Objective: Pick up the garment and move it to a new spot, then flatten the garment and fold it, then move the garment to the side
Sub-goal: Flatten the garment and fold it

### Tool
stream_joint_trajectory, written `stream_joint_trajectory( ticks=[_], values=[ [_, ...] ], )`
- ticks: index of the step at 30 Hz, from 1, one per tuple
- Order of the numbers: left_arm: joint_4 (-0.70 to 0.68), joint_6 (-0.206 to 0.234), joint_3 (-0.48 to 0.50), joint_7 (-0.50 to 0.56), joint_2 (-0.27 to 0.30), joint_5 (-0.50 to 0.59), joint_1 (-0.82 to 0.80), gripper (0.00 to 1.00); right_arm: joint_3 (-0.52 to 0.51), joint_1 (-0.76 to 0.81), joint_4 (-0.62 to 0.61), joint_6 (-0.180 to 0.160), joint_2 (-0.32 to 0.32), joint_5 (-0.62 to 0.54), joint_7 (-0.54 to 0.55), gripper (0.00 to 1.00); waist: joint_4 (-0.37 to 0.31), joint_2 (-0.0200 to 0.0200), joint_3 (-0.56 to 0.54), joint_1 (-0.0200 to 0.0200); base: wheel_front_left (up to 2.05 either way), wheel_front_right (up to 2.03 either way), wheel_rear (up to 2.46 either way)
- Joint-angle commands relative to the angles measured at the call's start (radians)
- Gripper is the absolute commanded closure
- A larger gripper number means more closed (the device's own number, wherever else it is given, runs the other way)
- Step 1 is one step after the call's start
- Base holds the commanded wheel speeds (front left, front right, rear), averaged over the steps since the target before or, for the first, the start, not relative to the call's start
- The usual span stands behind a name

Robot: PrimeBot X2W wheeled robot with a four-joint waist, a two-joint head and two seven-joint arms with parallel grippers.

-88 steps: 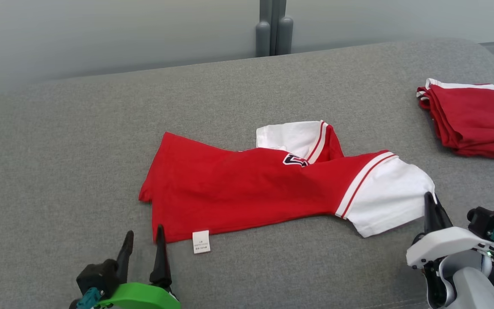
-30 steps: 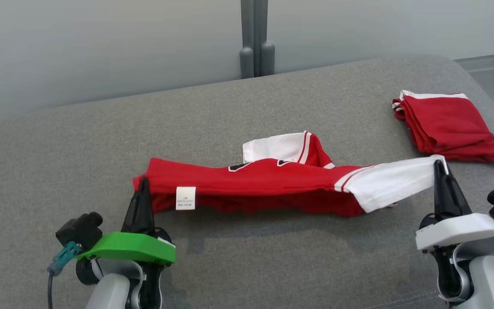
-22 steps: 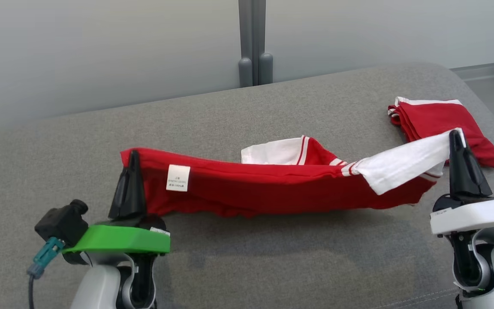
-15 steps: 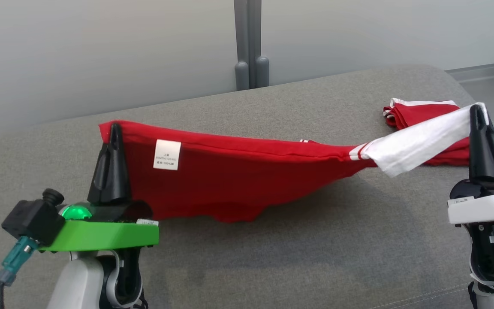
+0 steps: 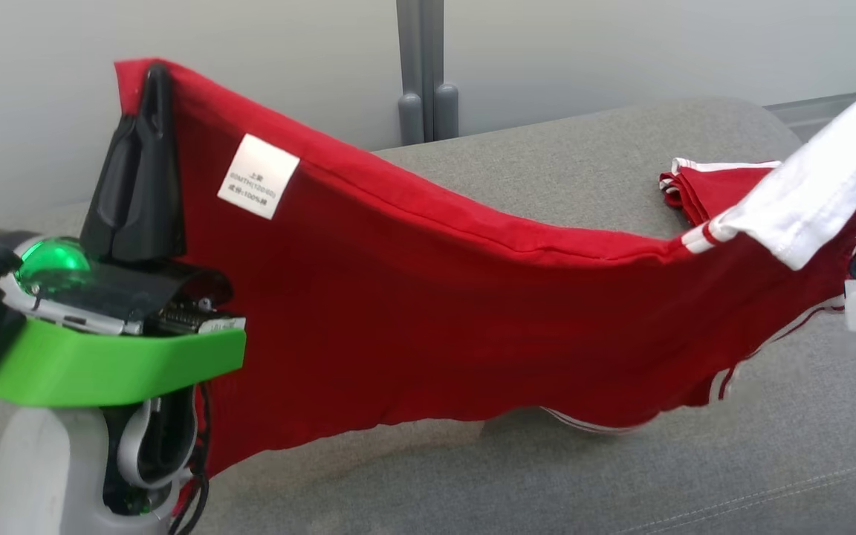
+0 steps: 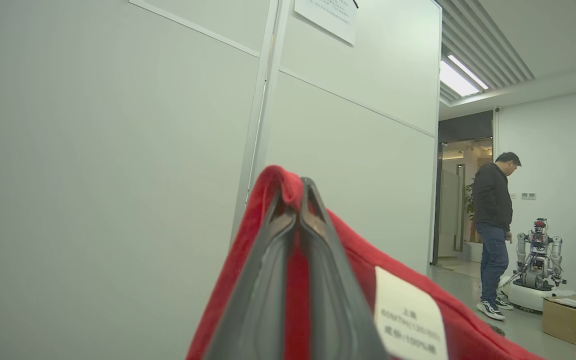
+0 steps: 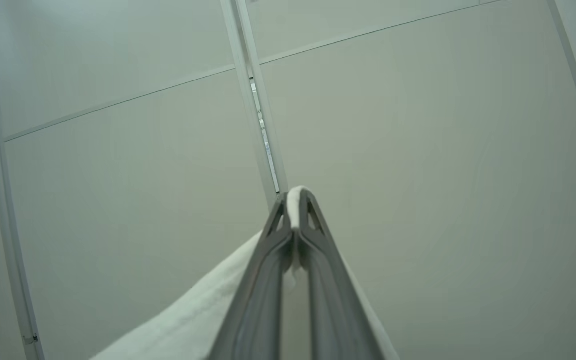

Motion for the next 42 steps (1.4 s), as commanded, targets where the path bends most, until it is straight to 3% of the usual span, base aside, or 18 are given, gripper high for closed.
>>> stream_joint_trajectory(
  ticks=[1,7,14,22,23,28,36,40,42],
  values=[
    [0.003,0.002,0.003,0.014,0.011,0.007,-0.035,1.00,0.004,-0.029,0.001,0.000,-0.007,-0.002,0.010,1.00,-0.004,0.0000,0.018,0.0000,0.00,0.00,0.00],
    [0.113,-0.021,0.007,0.077,0.020,-0.036,-0.170,1.00,0.059,-0.178,0.124,0.000,-0.034,0.008,0.030,1.00,-0.011,0.0000,0.098,0.0000,0.00,0.00,0.00],
    [0.335,-0.044,0.024,0.128,0.053,-0.024,-0.427,1.00,0.120,-0.470,0.361,0.000,-0.052,-0.003,-0.004,1.00,-0.022,0.0000,0.238,0.0000,0.00,0.00,0.00],
    [0.694,-0.043,0.004,0.147,0.116,0.105,-0.830,1.00,0.187,-0.906,0.720,0.000,-0.037,-0.072,-0.098,1.00,-0.053,0.0000,0.399,0.0000,0.00,0.00,0.00],
    [0.694,-0.043,0.004,0.147,0.116,0.105,-0.830,1.00,0.187,-0.906,0.720,0.000,-0.037,-0.072,-0.098,1.00,-0.053,0.0000,0.399,0.0000,0.00,0.00,0.00],
    [0.908,-0.016,-0.023,0.104,0.119,0.185,-1.049,1.00,0.214,-1.138,0.961,0.000,-0.010,-0.159,-0.181,1.00,-0.076,0.0000,0.458,0.0000,0.00,0.00,0.00],
    [1.162,0.025,-0.035,-0.040,0.108,0.252,-1.275,1.00,0.143,-1.400,1.260,0.000,0.030,-0.263,-0.334,1.00,-0.094,0.0000,0.483,0.0000,0.00,0.00,0.00],
    [1.255,0.018,-0.050,-0.079,0.123,0.271,-1.320,1.00,0.166,-1.453,1.338,0.000,0.041,-0.244,-0.358,1.00,-0.107,0.0000,0.525,0.0000,0.00,0.00,0.00],
    [1.321,0.019,-0.048,-0.104,0.135,0.269,-1.325,1.00,0.235,-1.461,1.363,0.000,0.038,-0.182,-0.366,1.00,-0.112,0.0000,0.555,0.0000,0.00,0.00,0.00]
  ],
)
